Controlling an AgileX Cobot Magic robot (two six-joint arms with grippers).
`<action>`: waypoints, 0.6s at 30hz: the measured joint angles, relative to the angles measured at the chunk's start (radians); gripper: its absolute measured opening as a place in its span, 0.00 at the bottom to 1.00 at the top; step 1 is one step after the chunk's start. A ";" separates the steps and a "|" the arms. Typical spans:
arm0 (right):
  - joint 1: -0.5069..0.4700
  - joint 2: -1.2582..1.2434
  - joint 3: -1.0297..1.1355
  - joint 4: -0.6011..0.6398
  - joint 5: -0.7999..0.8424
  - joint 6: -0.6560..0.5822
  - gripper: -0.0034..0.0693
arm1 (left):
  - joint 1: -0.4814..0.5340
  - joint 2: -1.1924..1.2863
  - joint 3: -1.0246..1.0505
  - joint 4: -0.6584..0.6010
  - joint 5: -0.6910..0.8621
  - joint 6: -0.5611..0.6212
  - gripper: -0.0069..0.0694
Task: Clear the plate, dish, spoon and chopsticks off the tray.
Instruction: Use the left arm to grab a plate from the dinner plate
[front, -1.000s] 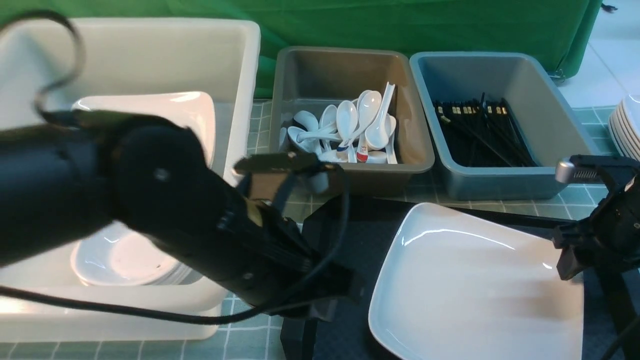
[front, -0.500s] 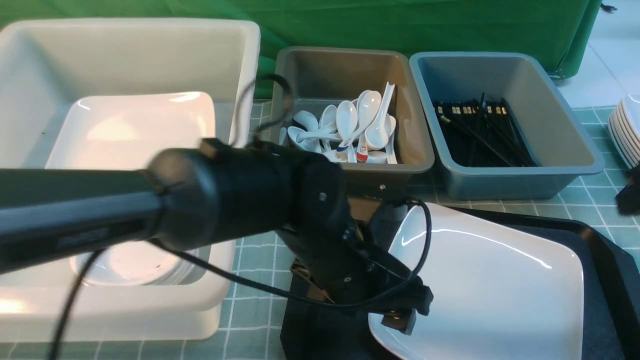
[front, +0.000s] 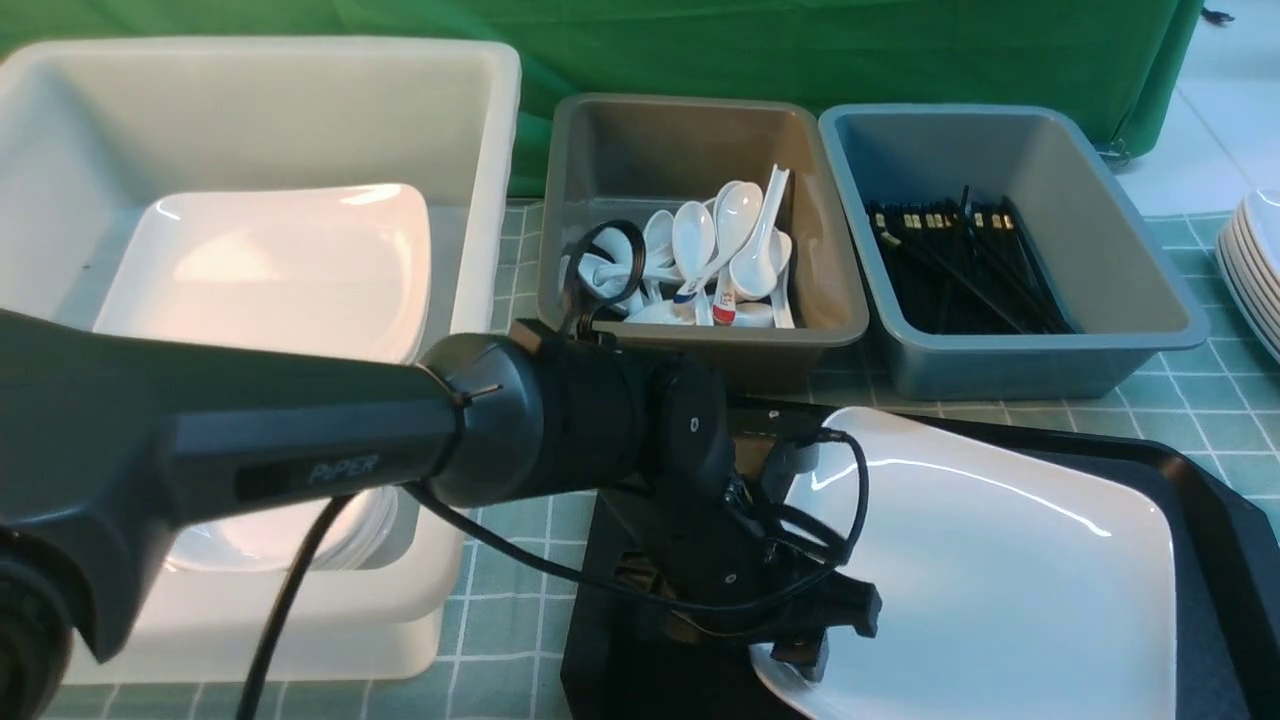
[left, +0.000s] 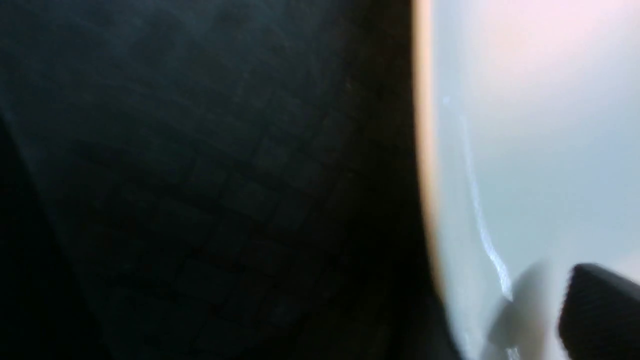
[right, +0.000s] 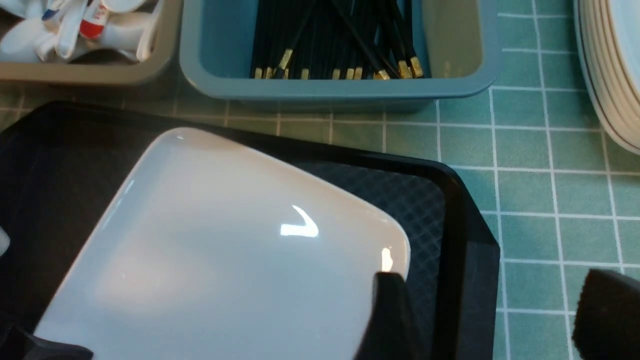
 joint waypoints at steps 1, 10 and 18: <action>0.000 0.000 0.000 0.000 0.000 0.000 0.73 | 0.000 0.003 0.000 -0.018 -0.003 -0.011 0.37; 0.000 0.000 0.000 0.000 0.000 0.000 0.73 | 0.001 -0.013 0.001 -0.057 -0.020 -0.015 0.24; 0.000 0.000 0.000 0.000 0.000 0.000 0.73 | 0.033 -0.155 0.005 -0.029 0.026 0.014 0.14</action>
